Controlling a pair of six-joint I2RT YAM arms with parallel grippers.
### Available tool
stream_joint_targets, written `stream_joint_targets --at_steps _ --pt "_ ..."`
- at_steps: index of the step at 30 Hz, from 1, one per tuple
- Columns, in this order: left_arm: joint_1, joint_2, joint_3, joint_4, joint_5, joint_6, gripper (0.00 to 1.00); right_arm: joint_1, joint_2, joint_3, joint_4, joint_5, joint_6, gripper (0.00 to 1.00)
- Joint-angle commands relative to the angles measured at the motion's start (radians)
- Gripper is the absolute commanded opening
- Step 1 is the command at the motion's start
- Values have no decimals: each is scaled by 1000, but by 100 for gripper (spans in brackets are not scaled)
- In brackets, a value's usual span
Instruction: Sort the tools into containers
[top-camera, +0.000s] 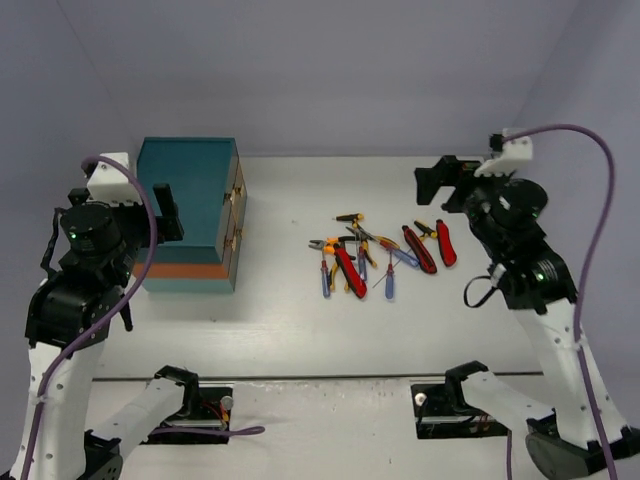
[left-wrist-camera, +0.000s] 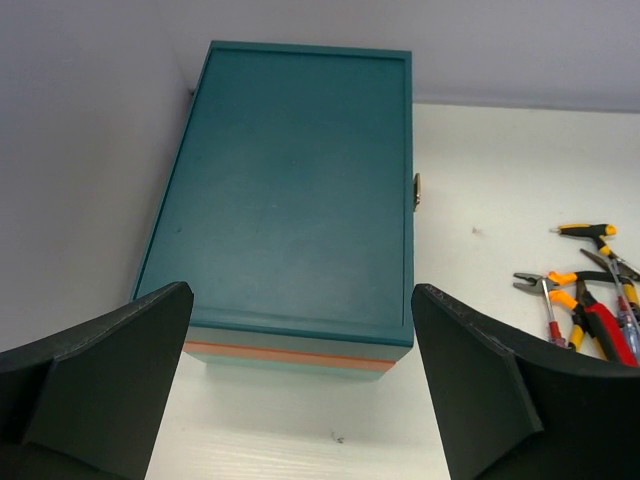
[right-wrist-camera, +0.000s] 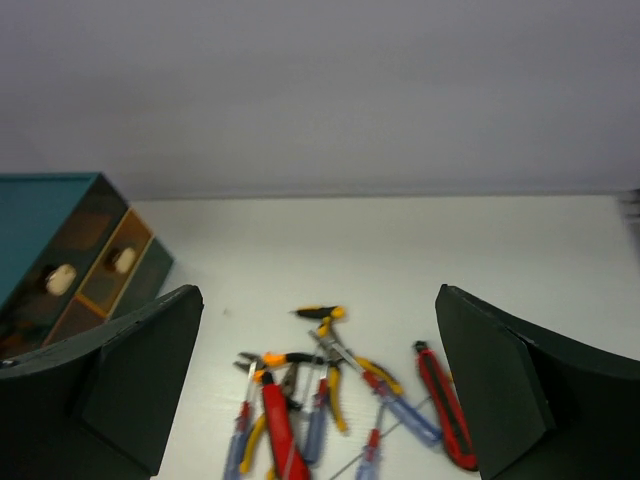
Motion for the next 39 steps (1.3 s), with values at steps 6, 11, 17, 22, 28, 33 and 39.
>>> stream_joint_targets --at_steps 6,11,17,22,28,33,39 --pt "4 205 59 59 2 11 89 83 451 111 385 -394 320 90" --pt "12 254 -7 189 23 6 89 161 654 169 540 -467 392 77" --pt "18 299 -79 277 63 6 89 214 892 229 794 -604 607 70" --pt "18 307 -129 331 68 36 89 250 1083 304 1041 -682 790 70" --pt "23 319 -154 348 82 42 89 278 1248 398 1234 -722 1000 67" --pt "23 313 -185 357 92 49 89 319 1352 475 1255 -739 1020 65" --pt "25 313 -211 362 95 60 89 359 1392 515 1268 -747 1034 65"
